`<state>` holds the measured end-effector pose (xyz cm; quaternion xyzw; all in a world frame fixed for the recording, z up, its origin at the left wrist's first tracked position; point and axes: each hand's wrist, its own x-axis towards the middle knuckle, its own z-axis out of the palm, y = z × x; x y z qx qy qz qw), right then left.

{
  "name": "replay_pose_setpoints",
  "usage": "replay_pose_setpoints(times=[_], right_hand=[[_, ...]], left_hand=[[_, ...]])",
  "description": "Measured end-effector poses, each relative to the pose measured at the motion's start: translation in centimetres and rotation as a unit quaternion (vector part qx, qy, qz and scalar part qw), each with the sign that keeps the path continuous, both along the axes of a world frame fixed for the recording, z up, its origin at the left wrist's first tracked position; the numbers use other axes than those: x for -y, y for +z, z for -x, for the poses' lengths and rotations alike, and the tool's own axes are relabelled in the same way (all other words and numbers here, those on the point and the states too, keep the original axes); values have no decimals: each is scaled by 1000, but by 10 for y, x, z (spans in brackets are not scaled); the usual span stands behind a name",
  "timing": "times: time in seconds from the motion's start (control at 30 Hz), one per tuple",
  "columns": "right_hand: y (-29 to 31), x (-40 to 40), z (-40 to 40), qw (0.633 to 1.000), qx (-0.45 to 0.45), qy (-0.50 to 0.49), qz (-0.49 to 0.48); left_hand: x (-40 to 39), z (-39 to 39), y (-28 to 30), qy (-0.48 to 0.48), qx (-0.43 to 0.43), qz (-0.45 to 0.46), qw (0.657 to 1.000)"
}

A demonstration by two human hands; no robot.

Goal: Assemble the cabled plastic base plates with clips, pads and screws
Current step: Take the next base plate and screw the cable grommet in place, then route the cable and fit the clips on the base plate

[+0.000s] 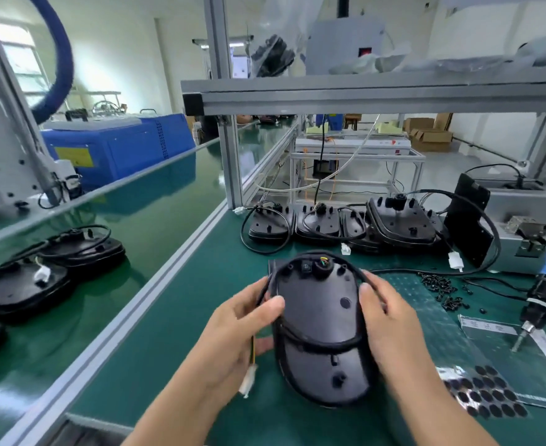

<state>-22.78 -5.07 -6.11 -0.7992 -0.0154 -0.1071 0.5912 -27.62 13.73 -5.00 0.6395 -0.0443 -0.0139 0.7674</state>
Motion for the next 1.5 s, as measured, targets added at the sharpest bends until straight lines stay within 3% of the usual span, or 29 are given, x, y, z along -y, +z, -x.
replay_pose_setpoints(times=[0.1, 0.3, 0.53, 0.67, 0.83, 1.0, 1.13, 1.27, 1.37, 1.43, 1.5], right_hand=[[7, -46, -16, 998, 42, 5, -42], [9, -120, -40, 991, 35, 106, -78], [3, -204, -44, 957, 30, 261, -126], [-2, -237, -50, 943, -12, 299, -143], [-24, -246, -59, 942, -55, 289, -159], [-34, -246, -66, 941, -58, 300, -142], [-37, -243, -68, 941, -58, 296, -155], [-37, -243, -68, 938, -62, 297, -166], [-36, -245, -68, 937, -63, 294, -176], [-35, -244, -69, 936, -68, 289, -187], [-35, -243, -67, 934, -74, 287, -198]], left_hand=[[-5, -11, -3, 51, 17, 72, 996], [-62, -18, -1, 199, 20, 71, 977], [-146, -26, 6, 407, 43, 96, 907], [-225, -41, 20, 490, -22, 68, 869], [-316, -56, 37, 605, -70, -54, 791], [-354, -75, 38, 640, -138, -257, 711], [-360, -82, 35, 658, -171, -254, 688], [-367, -71, 35, 624, -280, -325, 653], [-362, -69, 38, 586, -307, -412, 626], [-354, -68, 44, 555, -324, -492, 588], [-343, -66, 50, 520, -318, -597, 522]])
